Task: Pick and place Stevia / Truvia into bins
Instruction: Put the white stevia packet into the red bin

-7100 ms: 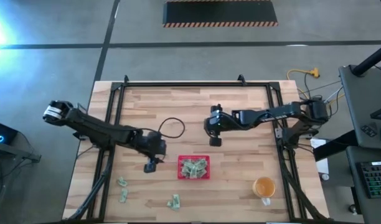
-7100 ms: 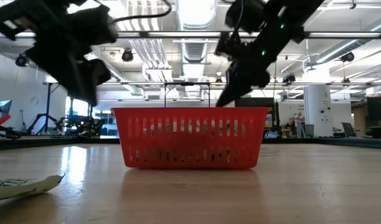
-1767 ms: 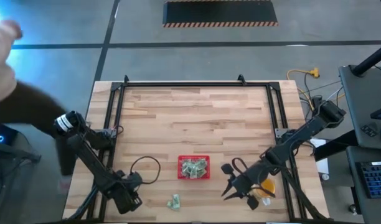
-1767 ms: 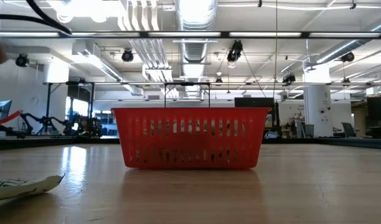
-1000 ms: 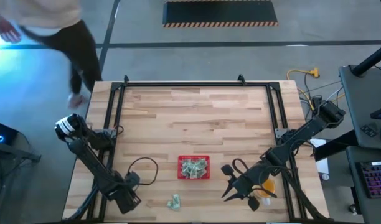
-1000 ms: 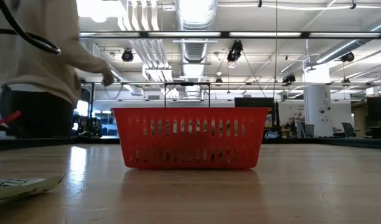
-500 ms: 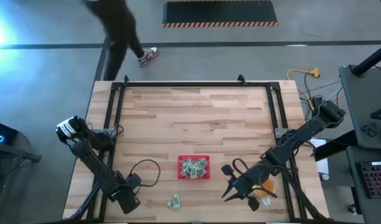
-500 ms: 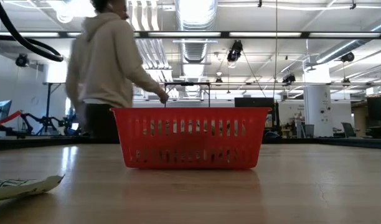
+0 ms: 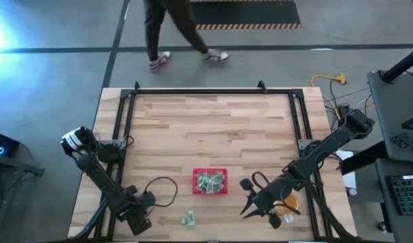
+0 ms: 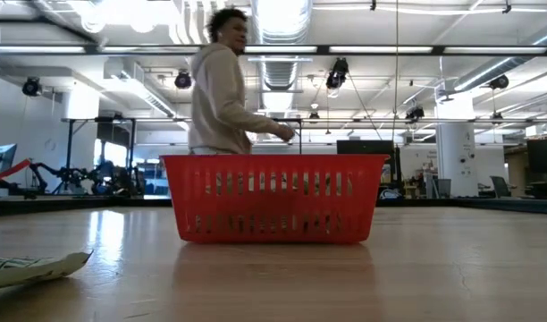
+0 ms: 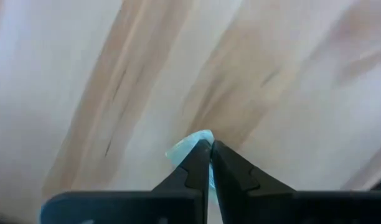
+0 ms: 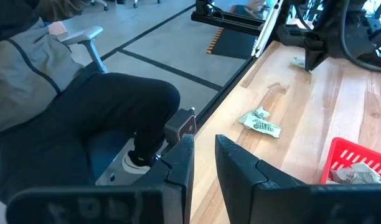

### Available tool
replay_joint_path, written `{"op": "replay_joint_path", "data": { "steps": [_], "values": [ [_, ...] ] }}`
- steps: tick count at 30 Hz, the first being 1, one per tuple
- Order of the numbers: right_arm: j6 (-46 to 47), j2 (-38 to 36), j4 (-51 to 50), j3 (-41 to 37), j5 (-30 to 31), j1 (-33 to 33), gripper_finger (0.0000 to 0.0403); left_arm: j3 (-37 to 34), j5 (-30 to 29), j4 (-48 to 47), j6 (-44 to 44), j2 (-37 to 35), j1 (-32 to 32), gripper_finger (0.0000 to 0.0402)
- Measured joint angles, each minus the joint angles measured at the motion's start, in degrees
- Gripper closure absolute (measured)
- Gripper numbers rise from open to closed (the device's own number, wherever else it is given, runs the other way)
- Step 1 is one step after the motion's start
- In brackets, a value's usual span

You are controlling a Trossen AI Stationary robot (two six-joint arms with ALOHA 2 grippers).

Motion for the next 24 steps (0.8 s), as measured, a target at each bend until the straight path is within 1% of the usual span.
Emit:
{"op": "replay_joint_path", "data": {
  "steps": [7,13,16,19,24],
  "values": [
    [0.02,-0.02,0.04,0.00,0.07,0.00,0.0346,4.63,-15.99,-0.05,14.21,-0.19,1.18,0.0401],
    [0.02,-0.02,0.05,0.00,1.36,0.00,0.0346,7.54,-35.96,0.07,30.18,-0.19,3.77,0.0401],
    [0.02,-0.02,0.06,0.00,1.51,0.00,0.0346,8.57,-44.04,0.62,35.63,-0.24,6.47,0.0402],
    [0.02,-0.02,0.04,0.00,1.51,0.00,0.0346,8.69,-47.51,3.35,40.75,-0.27,10.48,0.0402],
    [0.02,-0.02,0.02,0.00,1.51,-0.02,0.0346,7.46,-47.89,16.49,55.14,0.30,17.43,0.0402]
  ]
}}
